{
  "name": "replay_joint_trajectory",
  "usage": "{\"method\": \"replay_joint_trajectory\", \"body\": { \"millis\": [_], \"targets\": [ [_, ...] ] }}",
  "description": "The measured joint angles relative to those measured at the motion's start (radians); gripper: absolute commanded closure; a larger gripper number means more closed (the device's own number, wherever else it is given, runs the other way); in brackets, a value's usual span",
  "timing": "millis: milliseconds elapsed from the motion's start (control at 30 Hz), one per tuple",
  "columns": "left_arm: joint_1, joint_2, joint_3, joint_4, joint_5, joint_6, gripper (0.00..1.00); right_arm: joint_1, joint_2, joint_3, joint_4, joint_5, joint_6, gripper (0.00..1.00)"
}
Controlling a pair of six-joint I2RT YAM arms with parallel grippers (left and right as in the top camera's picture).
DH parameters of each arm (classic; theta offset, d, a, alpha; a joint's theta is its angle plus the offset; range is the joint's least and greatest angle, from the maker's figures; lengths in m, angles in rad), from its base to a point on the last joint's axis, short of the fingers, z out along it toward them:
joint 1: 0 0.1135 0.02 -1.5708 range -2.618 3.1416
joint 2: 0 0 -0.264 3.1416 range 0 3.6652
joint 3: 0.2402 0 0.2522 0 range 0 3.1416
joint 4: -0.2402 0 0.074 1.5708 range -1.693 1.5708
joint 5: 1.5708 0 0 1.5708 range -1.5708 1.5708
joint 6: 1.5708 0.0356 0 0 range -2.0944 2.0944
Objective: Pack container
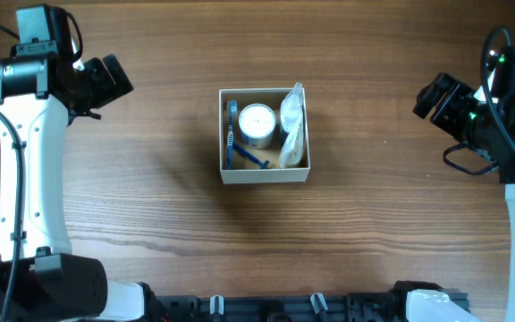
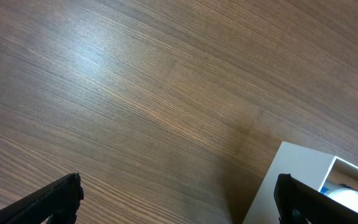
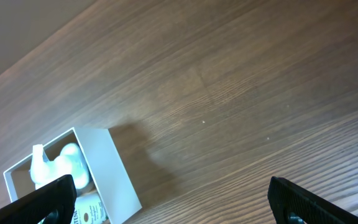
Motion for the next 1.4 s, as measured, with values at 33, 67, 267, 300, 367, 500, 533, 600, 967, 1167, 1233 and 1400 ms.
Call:
{"method": "replay_joint_trajectory", "body": {
  "millis": [33,67,267,300,367,500,533,600,967,1167,1233,1400],
  "targets": [
    [0.0,0.0,0.0,0.0,0.0,0.0,0.0,0.0,-0.002,0.0,0.0,0.0,0.0,0.0],
    [0.0,0.0,0.0,0.0,0.0,0.0,0.0,0.0,-0.007,0.0,0.0,0.0,0.0,0.0],
    [0.0,0.0,0.0,0.0,0.0,0.0,0.0,0.01,-0.241,-0.064,0.185,0.048,-0.072,0.0],
    [0.0,0.0,0.0,0.0,0.001,0.0,0.0,0.01,-0.313,-0.116,0.269,0.041,-0.111,0.0],
    [0.0,0.0,0.0,0.0,0.0,0.0,0.0,0.01,-0.435,-0.217,0.379,0.024,-0.188,0.0],
    [0.0,0.0,0.0,0.0,-0.003,0.0,0.0,0.01,-0.725,-0.558,0.497,-0.017,-0.332,0.0],
    [0.0,0.0,0.0,-0.003,-0.004,0.0,0.0,0.01,-0.786,-0.641,0.497,-0.022,-0.348,0.0],
    [0.0,0.0,0.0,-0.002,-0.004,0.0,0.0,0.01,-0.916,-0.809,0.492,-0.038,-0.372,0.0],
    [0.0,0.002,0.0,-0.001,-0.004,0.0,0.0,0.01,-1.257,-1.257,0.562,-0.076,-0.394,0.0],
    [0.0,0.002,0.0,0.0,-0.004,0.0,0.0,0.01,-1.258,-1.369,0.642,-0.08,-0.393,0.0],
    [0.0,0.002,0.0,0.0,-0.004,0.0,0.0,0.01,-1.258,-1.397,0.644,-0.08,-0.393,0.0],
    [0.0,0.002,0.0,0.0,-0.004,0.0,0.0,0.01,-1.258,-1.406,0.645,-0.083,-0.393,0.0]
  ]
}}
